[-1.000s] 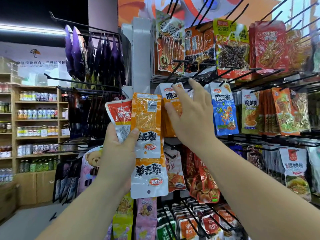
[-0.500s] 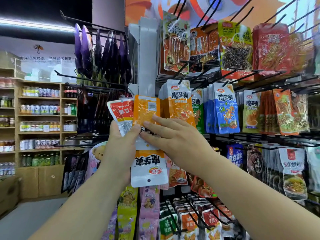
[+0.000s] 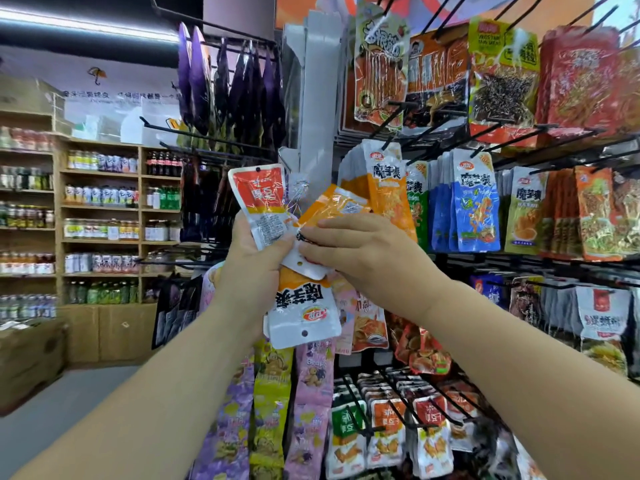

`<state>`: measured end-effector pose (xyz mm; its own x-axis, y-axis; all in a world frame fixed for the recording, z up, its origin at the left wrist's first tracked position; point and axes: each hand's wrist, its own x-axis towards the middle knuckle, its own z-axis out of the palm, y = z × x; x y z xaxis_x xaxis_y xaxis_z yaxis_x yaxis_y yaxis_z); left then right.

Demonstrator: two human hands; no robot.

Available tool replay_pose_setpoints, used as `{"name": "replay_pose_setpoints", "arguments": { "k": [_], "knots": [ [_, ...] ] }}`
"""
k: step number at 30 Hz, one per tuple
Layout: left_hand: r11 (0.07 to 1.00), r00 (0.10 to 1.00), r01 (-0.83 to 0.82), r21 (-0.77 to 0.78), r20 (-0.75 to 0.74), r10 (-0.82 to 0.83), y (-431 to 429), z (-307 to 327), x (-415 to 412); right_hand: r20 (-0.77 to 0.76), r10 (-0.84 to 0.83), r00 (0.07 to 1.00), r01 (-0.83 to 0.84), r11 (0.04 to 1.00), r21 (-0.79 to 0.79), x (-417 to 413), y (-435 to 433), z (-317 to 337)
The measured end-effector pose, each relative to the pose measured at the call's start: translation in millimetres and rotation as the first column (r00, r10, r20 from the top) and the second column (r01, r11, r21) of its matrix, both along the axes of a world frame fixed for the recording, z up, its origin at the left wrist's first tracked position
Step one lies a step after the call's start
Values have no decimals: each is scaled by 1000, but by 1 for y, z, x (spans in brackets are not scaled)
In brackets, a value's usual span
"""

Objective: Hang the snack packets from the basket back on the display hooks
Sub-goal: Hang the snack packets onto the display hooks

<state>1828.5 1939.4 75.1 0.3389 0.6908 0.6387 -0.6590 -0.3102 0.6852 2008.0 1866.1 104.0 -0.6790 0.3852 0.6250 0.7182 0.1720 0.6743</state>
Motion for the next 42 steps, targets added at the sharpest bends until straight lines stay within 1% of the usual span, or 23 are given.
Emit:
{"name": "replay_pose_setpoints", "arguments": {
  "k": [5,9,14,18,22,27,30,32,33,34,35,36,38,40,42],
  "knots": [
    [1000,1000,16,-15,-15,-16,1,-5,-2,15,19,1000,-20,998,66,-1,-4,-9],
    [999,999,27,-35,-21,-27,2,-7,-3,48,18,999,-21,997,70,-5,-10,-12],
    [999,999,-41,-22,-35,40,6,-10,-8,40,60,997,-63,994,93,-18,-15,-13],
    [998,996,-68,-3,-61,68,7,-15,-18,62,50,997,-54,996,72,-25,-15,-19],
    [996,993,-89,10,-78,90,8,-22,-30,82,43,996,-51,995,91,-38,-15,-30],
    [992,988,-120,-38,-101,115,9,-31,-47,74,34,997,-39,997,68,-52,-18,-46],
    [986,981,-162,-28,-113,158,10,-36,-55,17,28,999,-30,993,117,-56,-25,-54],
    [984,976,-175,-12,-133,172,11,-40,-58,-85,27,996,-14,989,148,-58,-28,-58],
    [985,976,-173,-11,-138,169,11,-41,-57,-164,29,986,-2,987,161,-59,-30,-58],
    [987,977,-163,-12,-139,160,11,-41,-56,-267,38,963,8,986,169,-60,-32,-58],
    [988,980,-152,-11,-134,149,10,-41,-54,-388,56,920,10,986,168,-62,-36,-57],
    [990,981,-143,-7,-133,141,8,-39,-51,-518,72,852,12,988,156,-64,-40,-54],
    [992,982,-128,9,-138,128,2,-33,-44,-743,69,666,17,994,107,-66,-50,-46],
    [994,985,-104,23,-133,106,-5,-24,-35,-879,43,475,4,999,51,-62,-57,-34],
    [996,988,-84,39,-128,88,-11,-15,-24,-944,48,327,-11,999,47,-54,-60,-21]
  ]
}}
